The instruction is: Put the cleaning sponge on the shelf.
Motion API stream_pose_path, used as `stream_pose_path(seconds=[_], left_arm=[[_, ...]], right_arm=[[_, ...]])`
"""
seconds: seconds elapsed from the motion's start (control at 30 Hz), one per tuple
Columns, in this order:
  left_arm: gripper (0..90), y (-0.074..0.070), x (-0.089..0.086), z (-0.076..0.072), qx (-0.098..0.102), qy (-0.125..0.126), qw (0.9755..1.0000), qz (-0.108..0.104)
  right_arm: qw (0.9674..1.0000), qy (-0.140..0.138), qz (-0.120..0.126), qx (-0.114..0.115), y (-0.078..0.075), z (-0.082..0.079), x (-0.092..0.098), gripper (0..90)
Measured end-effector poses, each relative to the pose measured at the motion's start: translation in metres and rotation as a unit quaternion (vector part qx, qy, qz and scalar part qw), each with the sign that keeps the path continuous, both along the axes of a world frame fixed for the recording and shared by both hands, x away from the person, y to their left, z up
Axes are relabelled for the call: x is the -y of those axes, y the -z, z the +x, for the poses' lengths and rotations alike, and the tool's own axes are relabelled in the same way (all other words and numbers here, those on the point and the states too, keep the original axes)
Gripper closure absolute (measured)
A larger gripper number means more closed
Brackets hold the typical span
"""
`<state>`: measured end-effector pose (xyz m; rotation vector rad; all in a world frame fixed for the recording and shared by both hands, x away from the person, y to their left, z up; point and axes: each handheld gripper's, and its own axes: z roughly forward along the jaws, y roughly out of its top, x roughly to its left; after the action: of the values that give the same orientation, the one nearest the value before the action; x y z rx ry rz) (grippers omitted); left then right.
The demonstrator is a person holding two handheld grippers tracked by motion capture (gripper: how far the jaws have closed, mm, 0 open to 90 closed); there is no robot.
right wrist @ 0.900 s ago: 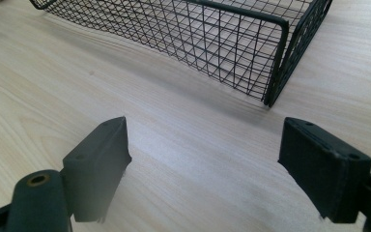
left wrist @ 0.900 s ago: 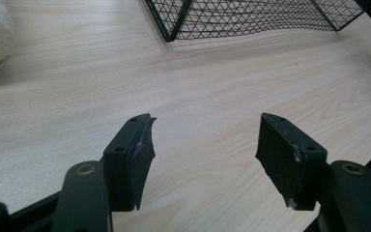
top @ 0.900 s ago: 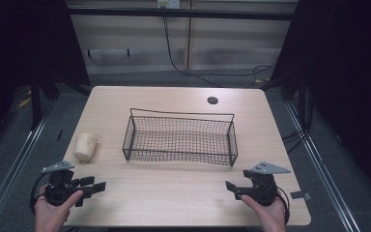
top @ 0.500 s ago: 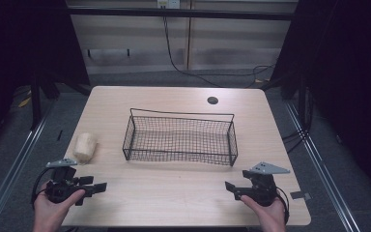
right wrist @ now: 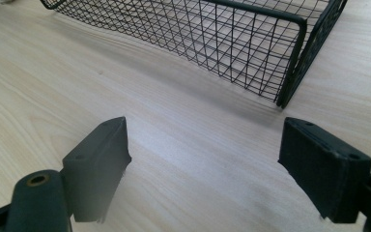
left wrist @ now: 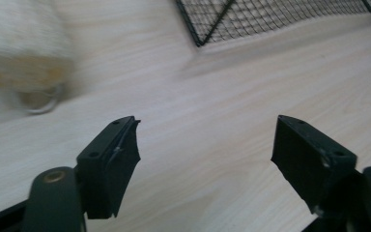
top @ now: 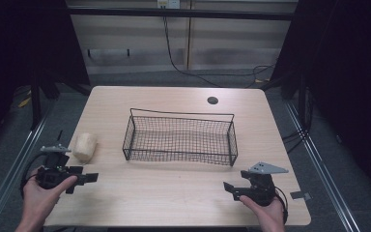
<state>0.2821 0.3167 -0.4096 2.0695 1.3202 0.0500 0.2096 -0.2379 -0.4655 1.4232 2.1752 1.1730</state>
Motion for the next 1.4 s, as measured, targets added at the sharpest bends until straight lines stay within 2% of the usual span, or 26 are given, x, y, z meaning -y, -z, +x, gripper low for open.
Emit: stream_pose_path(seconds=[0.13,0.27,0.33,0.37,0.4,0.43,0.47,0.5,0.57,0.6,0.67,0.7,0.77,0.8,0.83,0.9,0.93,1.07,1.1,1.17,1.2,1.27,1.33,1.4], left_arm=[[19.8,-0.004,-0.01,0.012,-0.012,0.005,0.9999,0.002],[23.5,-0.005,-0.017,0.027,-0.033,-0.002,0.9988,0.034],[23.7,-0.007,-0.018,0.031,-0.033,-0.019,0.9988,0.031],[23.6,-0.007,-0.018,0.031,-0.033,-0.019,0.9988,0.031],[23.6,-0.008,-0.019,0.035,-0.036,-0.022,0.9984,0.037],[23.6,-0.008,-0.021,0.036,-0.029,-0.029,0.9983,0.041],[23.1,-0.01,-0.021,0.043,-0.025,-0.052,0.9951,0.08],[21.3,-0.01,-0.021,0.047,-0.035,-0.055,0.9948,0.079],[23.8,-0.01,-0.023,0.051,-0.034,-0.059,0.9942,0.083],[23.8,-0.011,-0.022,0.053,-0.034,-0.067,0.9935,0.086],[22.2,-0.012,-0.023,0.062,-0.041,-0.068,0.993,0.088],[22.8,-0.014,-0.024,0.068,-0.036,-0.082,0.9916,0.093],[22.6,-0.015,-0.025,0.073,-0.033,-0.09,0.9908,0.096],[21.8,-0.014,-0.025,0.079,-0.042,-0.097,0.9898,0.096],[17.6,-0.013,-0.025,0.088,-0.059,-0.089,0.9894,0.098],[20.9,-0.012,-0.026,0.091,-0.063,-0.091,0.9888,0.099],[20.9,-0.012,-0.025,0.095,-0.064,-0.098,0.9876,0.104],[17.7,-0.01,-0.023,0.103,-0.086,-0.091,0.985,0.119],[17.7,-0.006,-0.021,0.107,-0.097,-0.084,0.984,0.123],[17.8,-0.004,-0.021,0.109,-0.099,-0.086,0.984,0.12],[18.6,0.0,-0.022,0.114,-0.108,-0.09,0.9823,0.124],[19.1,0.002,-0.023,0.117,-0.109,-0.091,0.9814,0.128],[18.8,0.003,-0.024,0.121,-0.121,-0.101,0.9785,0.133],[19.8,0.003,-0.025,0.122,-0.124,-0.096,0.979,0.131]], right_arm=[[1.0,-0.004,0.003,-0.004,0.001,0.001,0.0,17.5],[0.9999,-0.01,0.004,-0.006,0.001,0.001,-0.001,16.9],[0.9999,-0.01,0.004,-0.009,0.001,0.001,-0.001,16.9],[0.9999,-0.01,0.004,-0.009,0.001,0.001,-0.001,16.9],[0.9999,-0.01,0.005,-0.009,0.001,0.001,-0.001,16.8],[0.9999,-0.01,0.005,-0.009,0.001,0.001,-0.001,16.8],[0.9999,-0.011,0.006,-0.008,0.001,0.002,-0.001,16.5],[0.9999,-0.011,0.007,-0.008,0.001,0.002,-0.001,16.5],[0.9999,-0.013,0.007,-0.007,0.001,0.002,-0.001,16.3],[0.9999,-0.013,0.007,-0.007,0.001,0.002,-0.001,16.3],[0.9999,-0.013,0.007,-0.007,0.002,0.002,-0.001,16.3],[0.9999,-0.013,0.007,-0.009,0.002,0.003,-0.001,16.2],[0.9999,-0.012,0.006,-0.009,0.002,0.003,-0.001,16.1],[0.9998,-0.014,0.006,-0.009,0.002,0.003,-0.001,16.1],[0.9998,-0.013,0.006,-0.01,0.002,0.003,-0.002,16.0],[0.9998,-0.015,0.006,-0.011,0.002,0.003,-0.002,15.9],[0.9998,-0.017,0.005,-0.011,0.002,0.003,-0.002,16.0],[0.9998,-0.016,0.004,-0.013,0.003,0.003,-0.002,15.9],[0.9998,-0.017,0.004,-0.013,0.003,0.003,-0.002,15.9],[0.9998,-0.017,0.004,-0.013,0.003,0.003,-0.002,16.0],[0.9997,-0.018,0.004,-0.014,0.003,0.003,-0.003,15.9],[0.9997,-0.017,0.003,-0.015,0.003,0.003,-0.003,15.9],[0.9997,-0.016,0.004,-0.018,0.004,0.003,-0.003,15.9],[0.9997,-0.015,0.006,-0.019,0.004,0.002,-0.002,15.9]])
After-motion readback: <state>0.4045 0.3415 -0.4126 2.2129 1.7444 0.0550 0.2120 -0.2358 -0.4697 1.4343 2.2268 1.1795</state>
